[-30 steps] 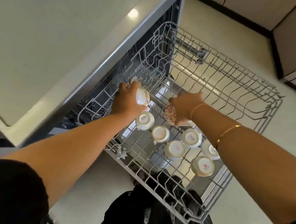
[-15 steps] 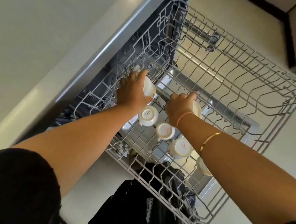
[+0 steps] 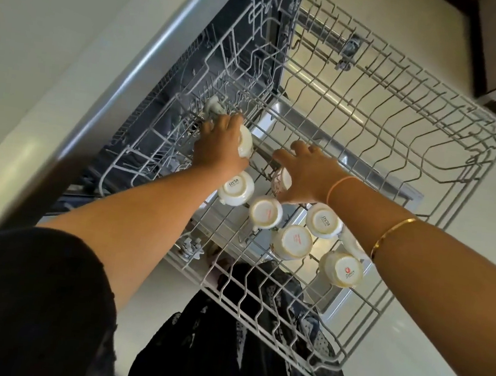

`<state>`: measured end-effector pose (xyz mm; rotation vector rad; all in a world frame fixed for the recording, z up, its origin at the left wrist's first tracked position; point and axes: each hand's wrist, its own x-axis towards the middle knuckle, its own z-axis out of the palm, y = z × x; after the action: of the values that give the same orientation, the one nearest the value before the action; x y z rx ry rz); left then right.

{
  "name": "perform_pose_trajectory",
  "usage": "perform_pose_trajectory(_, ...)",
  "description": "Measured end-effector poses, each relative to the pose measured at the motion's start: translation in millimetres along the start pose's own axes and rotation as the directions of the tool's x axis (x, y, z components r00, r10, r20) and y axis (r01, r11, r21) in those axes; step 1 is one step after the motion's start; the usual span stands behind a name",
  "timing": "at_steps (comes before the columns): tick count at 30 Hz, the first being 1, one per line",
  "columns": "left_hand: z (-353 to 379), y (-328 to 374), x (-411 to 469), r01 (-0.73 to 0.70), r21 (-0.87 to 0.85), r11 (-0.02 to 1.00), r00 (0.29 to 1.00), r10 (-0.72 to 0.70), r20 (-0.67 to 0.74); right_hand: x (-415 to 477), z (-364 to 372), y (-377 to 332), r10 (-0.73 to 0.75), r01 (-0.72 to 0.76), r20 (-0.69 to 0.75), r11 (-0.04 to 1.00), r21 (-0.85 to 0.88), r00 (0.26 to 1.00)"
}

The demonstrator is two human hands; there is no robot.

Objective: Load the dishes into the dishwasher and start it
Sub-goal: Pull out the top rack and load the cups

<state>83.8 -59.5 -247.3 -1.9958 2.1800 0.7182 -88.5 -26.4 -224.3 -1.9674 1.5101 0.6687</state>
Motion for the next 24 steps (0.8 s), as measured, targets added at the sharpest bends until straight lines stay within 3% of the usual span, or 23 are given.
perform_pose_trajectory(14, 18, 17, 2, 0.114, 0.038, 0.993, 0.984, -0.118, 0.131, 2, 17, -7, 0.134, -0.106, -0.218, 0.985, 0.135, 0.967)
perform_pose_trajectory(24, 16, 29, -20, 0.123, -0.007, 0.992, 0.992, -0.123, 0.029, -7, 27, -22, 0.174, -0.142, -0.307, 0.982, 0.123, 0.936)
